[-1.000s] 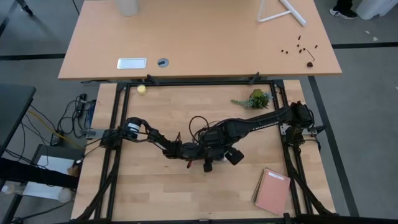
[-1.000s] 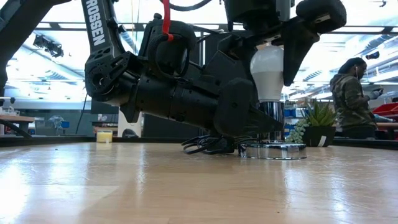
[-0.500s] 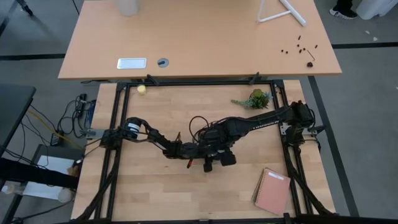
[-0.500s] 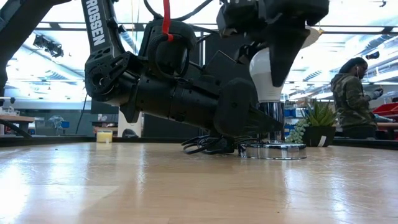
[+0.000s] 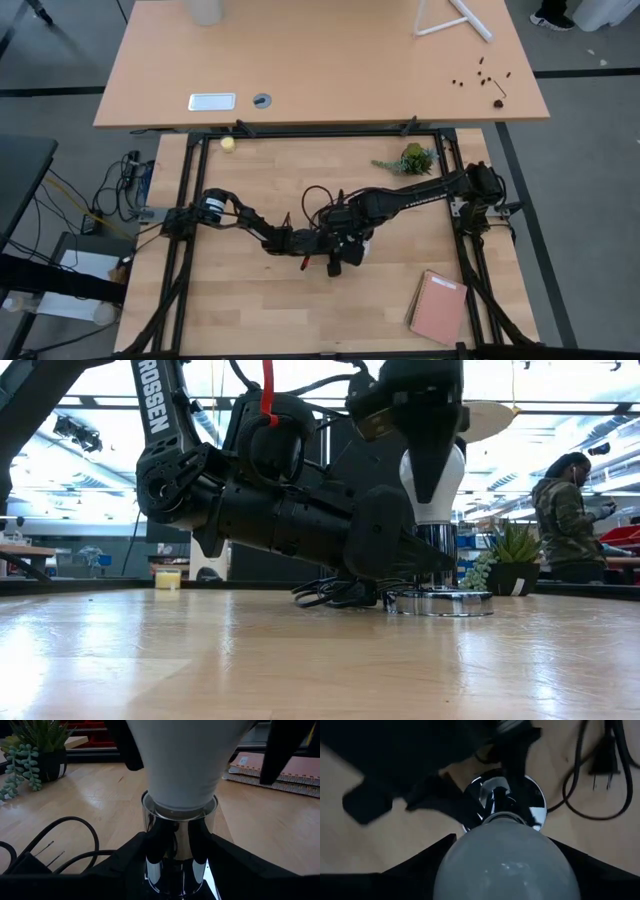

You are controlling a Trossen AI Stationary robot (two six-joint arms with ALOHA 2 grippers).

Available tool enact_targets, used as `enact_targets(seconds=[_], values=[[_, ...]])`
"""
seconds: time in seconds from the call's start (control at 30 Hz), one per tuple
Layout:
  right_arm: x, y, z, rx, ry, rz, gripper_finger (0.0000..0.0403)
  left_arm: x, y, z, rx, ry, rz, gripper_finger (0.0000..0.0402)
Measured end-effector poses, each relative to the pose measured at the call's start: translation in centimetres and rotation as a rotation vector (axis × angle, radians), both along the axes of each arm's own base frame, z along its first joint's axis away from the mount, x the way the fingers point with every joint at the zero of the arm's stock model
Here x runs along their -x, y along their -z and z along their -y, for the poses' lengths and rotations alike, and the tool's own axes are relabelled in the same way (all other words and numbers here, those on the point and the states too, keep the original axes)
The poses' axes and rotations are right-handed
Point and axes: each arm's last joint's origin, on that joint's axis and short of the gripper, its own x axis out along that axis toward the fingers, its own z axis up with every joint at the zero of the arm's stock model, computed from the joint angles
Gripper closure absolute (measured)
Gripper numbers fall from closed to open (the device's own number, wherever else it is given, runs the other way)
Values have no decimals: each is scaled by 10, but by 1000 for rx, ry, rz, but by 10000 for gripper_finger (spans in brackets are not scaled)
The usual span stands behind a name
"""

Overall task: Screw lightbulb
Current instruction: Insert the white lightbulb into the metallic lamp

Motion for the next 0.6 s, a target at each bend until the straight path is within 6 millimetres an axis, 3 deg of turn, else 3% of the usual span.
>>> enact_targets(seconds=[0.27,0.6], values=[[-1,1,0,-15,125,1,124,0,0,0,-1,0,-4,204],[-2,1,0,0,82,14,91,0,1,0,-1,0,-6,204]])
